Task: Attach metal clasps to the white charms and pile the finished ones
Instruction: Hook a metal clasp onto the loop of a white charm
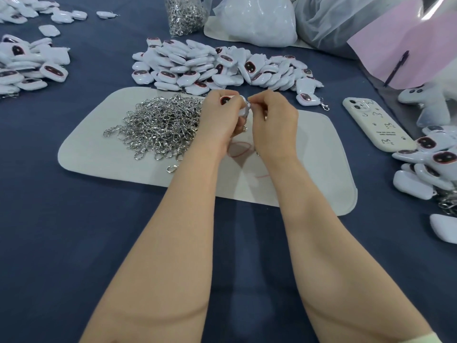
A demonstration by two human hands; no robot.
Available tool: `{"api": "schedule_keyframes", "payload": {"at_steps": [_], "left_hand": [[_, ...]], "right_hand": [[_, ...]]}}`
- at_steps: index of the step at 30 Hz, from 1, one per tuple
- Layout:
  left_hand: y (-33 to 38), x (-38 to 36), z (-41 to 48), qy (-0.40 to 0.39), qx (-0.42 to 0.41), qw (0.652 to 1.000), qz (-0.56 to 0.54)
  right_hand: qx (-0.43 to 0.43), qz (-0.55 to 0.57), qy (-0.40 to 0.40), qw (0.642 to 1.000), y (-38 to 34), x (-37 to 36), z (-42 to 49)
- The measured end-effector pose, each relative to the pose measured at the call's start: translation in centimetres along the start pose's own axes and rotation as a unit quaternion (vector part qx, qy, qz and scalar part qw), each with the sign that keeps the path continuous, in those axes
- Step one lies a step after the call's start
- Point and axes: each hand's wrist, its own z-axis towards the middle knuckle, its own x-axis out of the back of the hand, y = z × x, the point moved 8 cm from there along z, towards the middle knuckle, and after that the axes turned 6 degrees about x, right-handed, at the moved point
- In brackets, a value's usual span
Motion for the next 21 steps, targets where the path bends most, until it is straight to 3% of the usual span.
{"api": "schedule_keyframes", "payload": {"at_steps": [4, 6, 10, 15, 18, 21], "left_hand": [[1.2, 0.4, 0.0, 0.028, -0.077, 0.989, 0.126], [1.4, 0.3, 0.0, 0.034, -0.085, 0.988, 0.124], [0.1, -0.6, 0.3, -0.019, 0.024, 0.998, -0.051], [-2.0, -1.0, 0.0, -0.093, 0.176, 0.946, -0.257], [-2.4, -1.5, -0.2, -0.117, 0.210, 0.916, -0.320], [-2.6, -1.8, -0.3, -0.124, 0.226, 0.914, -0.312]], "right_hand": [[0.014, -0.020, -0.022, 0.999, -0.1, -0.4, 0.0], [0.008, 0.006, -0.014, 1.000, -0.2, -0.4, -0.1], [-0.066, 0.116, -0.004, 0.991, 0.7, -0.6, -0.4], [-0.101, 0.154, 0.023, 0.983, 1.4, -0.5, -0.3], [-0.102, 0.163, 0.037, 0.981, 1.3, -0.3, -0.1], [-0.095, 0.150, 0.052, 0.983, 1.2, 0.0, -0.1]]}}
